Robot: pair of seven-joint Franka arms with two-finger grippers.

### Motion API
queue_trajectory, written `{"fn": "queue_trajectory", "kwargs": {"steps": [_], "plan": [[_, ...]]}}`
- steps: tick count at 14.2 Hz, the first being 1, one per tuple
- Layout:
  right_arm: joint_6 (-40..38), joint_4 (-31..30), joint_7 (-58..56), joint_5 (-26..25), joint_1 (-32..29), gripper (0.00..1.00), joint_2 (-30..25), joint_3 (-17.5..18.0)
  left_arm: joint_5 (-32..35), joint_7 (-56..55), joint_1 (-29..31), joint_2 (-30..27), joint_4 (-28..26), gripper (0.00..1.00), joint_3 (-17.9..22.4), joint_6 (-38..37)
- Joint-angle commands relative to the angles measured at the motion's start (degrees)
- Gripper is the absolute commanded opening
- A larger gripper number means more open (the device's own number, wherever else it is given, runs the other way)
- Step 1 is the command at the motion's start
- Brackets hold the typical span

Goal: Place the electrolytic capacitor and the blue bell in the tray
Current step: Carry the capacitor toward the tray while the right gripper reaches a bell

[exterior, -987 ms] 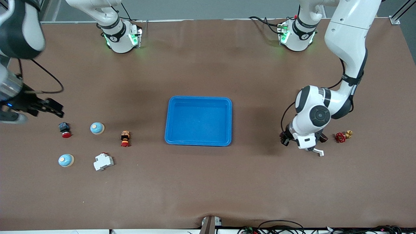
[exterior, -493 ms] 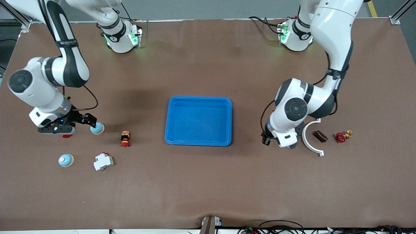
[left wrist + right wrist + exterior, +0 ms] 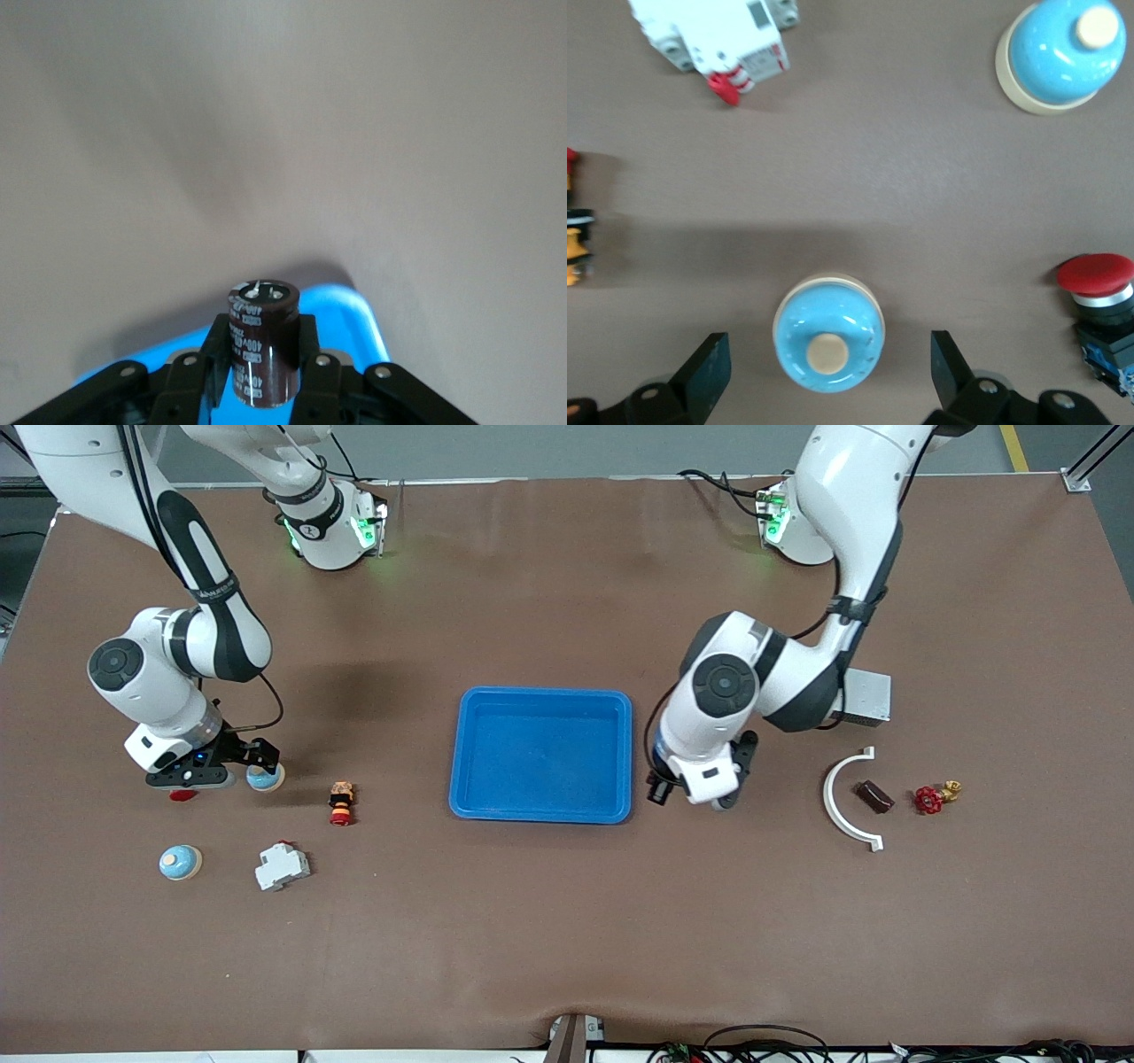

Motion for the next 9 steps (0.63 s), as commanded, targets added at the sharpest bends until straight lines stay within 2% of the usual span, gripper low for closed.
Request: {"fn": "queue_trajectory", "kwargs": {"steps": [1,7,8,9], "plan": [[3.08,-1.51,-1.37,1.05,-1.06,1.0,1.46,0.7,-1.15,-4.01,-4.45,4.77,4.61,0.0,0.56,-1.13],[6.86,-1.51,-1.37,1.49,-0.97,1.0,5.06,1.4,-0.71,-13.42,-10.62,8.98,3.74,0.0,1.0,-0.86],[6.96,-1.6,-1.72,1.49,-0.97,0.74,5.15,1.49,-0.71,-13.96,-10.89,9.34,3.74,0.0,1.0,-0.86],[6.87,-1.6,-3.55,1.49,-0.97,0.21,5.15,1.75,-0.79,-14.05,-10.8,9.43,3.74,0.0,1.0,-0.95]]}}
